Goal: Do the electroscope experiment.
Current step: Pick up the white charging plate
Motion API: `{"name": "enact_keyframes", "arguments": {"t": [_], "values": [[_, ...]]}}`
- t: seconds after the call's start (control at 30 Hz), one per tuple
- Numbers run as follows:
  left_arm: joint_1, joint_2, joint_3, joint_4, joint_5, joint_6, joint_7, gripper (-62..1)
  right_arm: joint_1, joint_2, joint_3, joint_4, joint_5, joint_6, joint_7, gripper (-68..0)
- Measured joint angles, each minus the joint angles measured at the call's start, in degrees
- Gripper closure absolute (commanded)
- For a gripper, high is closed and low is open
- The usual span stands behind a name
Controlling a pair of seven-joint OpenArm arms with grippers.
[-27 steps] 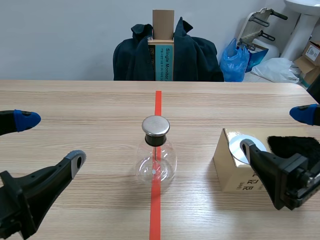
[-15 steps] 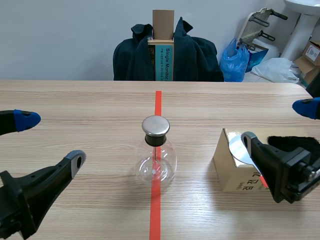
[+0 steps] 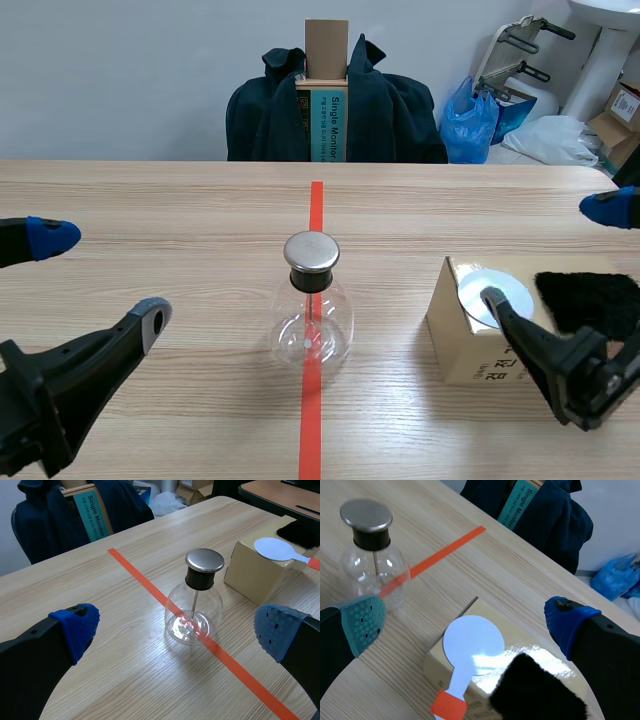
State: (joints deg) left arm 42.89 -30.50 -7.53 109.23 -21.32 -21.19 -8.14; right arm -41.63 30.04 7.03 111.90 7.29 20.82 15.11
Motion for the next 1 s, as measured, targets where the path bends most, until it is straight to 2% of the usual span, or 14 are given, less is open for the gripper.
{"name": "enact_keyframes", "arguments": {"t": [0.1, 0.17, 0.23, 0.3, 0.43, 0.53, 0.6, 0.73, 0.83, 1.0], "values": [[0.0, 0.0, 0.0, 0.0, 0.0, 0.0, 0.0, -62.3, -0.7, 0.0, 0.0, 2.2, -11.3, 0.0, 1.7, -67.9], [0.0, 0.0, 0.0, 0.0, 0.1, -0.1, 0.0, -62.3, -2.6, 0.0, 0.0, 3.4, -18.9, -1.2, 5.2, -67.9], [0.0, 0.0, 0.0, 0.0, 0.1, -0.1, 0.0, -62.3, -5.4, 0.0, 0.0, 3.6, -26.3, -5.5, 9.7, -67.9], [0.0, 0.0, 0.0, 0.0, 0.1, -0.1, 0.0, -62.3, -8.4, 0.0, 0.0, 3.6, -33.7, -10.8, 12.0, -67.9], [0.0, 0.0, 0.0, 0.0, 0.1, -0.1, 0.0, -62.3, -14.3, 0.0, 0.0, 3.5, -44.0, -24.6, 15.6, -67.9], [0.0, 0.0, 0.0, 0.0, 0.2, -0.1, 0.0, -62.3, -17.0, 0.0, 0.0, 2.0, -47.8, -34.2, 15.9, -67.9], [0.0, 0.0, 0.0, 0.0, 0.2, -0.1, 0.0, -62.3, -17.8, 0.0, 0.0, 0.7, -50.1, -39.6, 15.3, -67.9], [0.0, 0.0, 0.0, 0.0, 0.2, -0.1, 0.0, -62.3, -18.0, 0.0, -0.2, -3.8, -53.0, -47.5, 12.7, -67.9], [0.0, 0.0, 0.0, 0.0, 0.2, -0.2, 0.0, -62.3, -17.8, 0.0, -2.1, -7.7, -55.0, -52.4, 10.1, -67.9], [0.0, 0.0, 0.0, 0.0, 0.2, -0.3, 0.0, -62.3, -17.3, 0.0, -6.9, -12.7, -58.2, -57.0, 5.0, -67.9]]}}
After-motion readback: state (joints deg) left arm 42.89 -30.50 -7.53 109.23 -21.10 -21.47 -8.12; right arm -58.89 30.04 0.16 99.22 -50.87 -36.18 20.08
